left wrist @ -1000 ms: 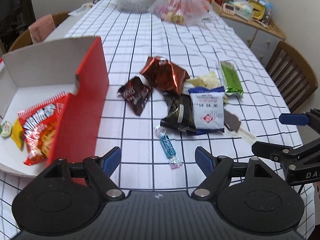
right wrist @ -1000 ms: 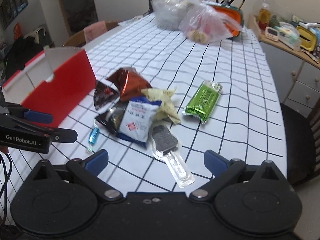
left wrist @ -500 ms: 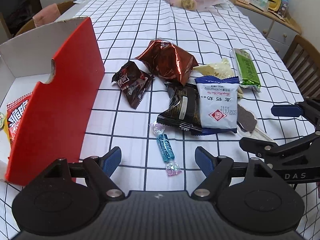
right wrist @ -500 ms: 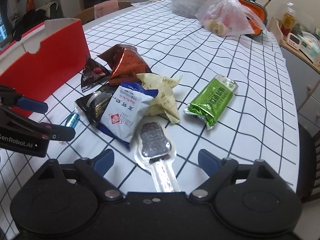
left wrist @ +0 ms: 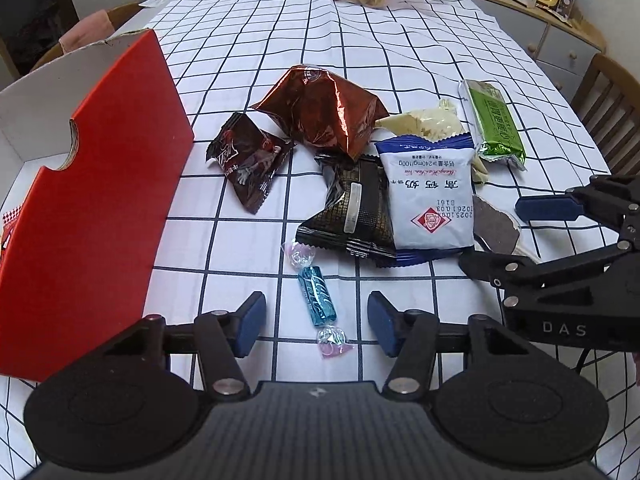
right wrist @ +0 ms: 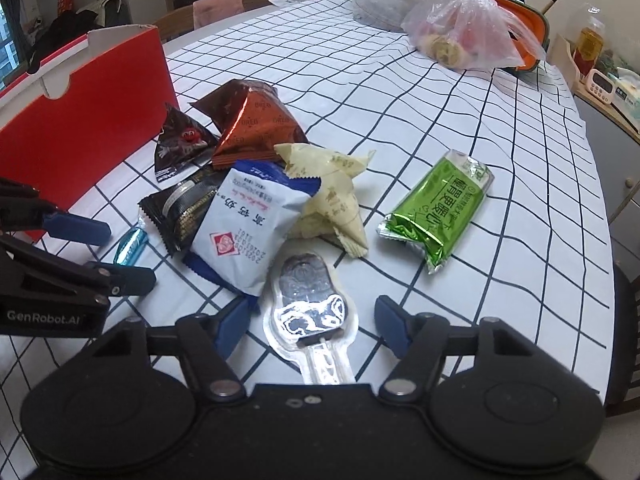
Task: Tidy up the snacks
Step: 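Grasp the blue-wrapped candy with the left tool while the right tool grasps the chocolate lollipop, then carry both snacks over the box and open both tools to drop them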
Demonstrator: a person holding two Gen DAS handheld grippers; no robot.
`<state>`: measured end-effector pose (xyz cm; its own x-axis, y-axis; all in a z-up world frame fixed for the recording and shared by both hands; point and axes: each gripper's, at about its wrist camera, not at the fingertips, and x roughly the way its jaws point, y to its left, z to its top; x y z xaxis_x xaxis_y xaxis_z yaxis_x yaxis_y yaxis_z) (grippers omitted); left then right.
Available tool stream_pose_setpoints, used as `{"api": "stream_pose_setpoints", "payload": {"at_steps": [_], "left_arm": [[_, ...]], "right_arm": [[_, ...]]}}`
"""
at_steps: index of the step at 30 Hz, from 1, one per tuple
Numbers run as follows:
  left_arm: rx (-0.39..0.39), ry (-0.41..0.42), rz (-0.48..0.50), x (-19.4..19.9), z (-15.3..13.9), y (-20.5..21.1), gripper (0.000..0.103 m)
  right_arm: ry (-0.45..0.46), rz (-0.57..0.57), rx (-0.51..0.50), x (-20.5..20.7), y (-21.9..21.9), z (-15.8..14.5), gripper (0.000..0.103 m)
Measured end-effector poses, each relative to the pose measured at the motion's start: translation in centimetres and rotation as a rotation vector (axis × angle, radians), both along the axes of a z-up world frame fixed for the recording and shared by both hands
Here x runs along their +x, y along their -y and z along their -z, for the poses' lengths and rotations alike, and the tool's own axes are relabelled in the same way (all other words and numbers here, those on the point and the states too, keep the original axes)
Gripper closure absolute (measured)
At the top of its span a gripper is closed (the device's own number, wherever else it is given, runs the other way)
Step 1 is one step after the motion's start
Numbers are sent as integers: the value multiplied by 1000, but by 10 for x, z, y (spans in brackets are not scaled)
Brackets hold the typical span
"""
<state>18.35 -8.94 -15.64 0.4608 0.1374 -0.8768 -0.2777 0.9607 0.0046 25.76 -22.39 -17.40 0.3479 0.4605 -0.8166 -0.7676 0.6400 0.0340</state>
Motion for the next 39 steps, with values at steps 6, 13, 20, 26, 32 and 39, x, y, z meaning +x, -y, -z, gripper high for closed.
{"api": "stream_pose_setpoints", "payload": {"at_steps": [6,13,20,26,32,39], "left_arm": [[-4,-5,-7,1,-1,0,49],[7,16,32,1,-2,3,84],[-15,23,49,-5,-3,-3,91],[-44,26,50,-13,-6,-8,91],[-74,48,74,-25,-20,-14,91],[-106,83,121,-42,-44,-22,91]], "right_arm": [[14,1,8,-5,0,-1,49],[20,33,7,-10,1,-4,63],[-4,115,25,-18,11,-7,63],[-16,186,41,-30,25,-16,63],[-32,234,70,-48,34,-32,63],[-34,292,110,-70,35,-58,63]]}}
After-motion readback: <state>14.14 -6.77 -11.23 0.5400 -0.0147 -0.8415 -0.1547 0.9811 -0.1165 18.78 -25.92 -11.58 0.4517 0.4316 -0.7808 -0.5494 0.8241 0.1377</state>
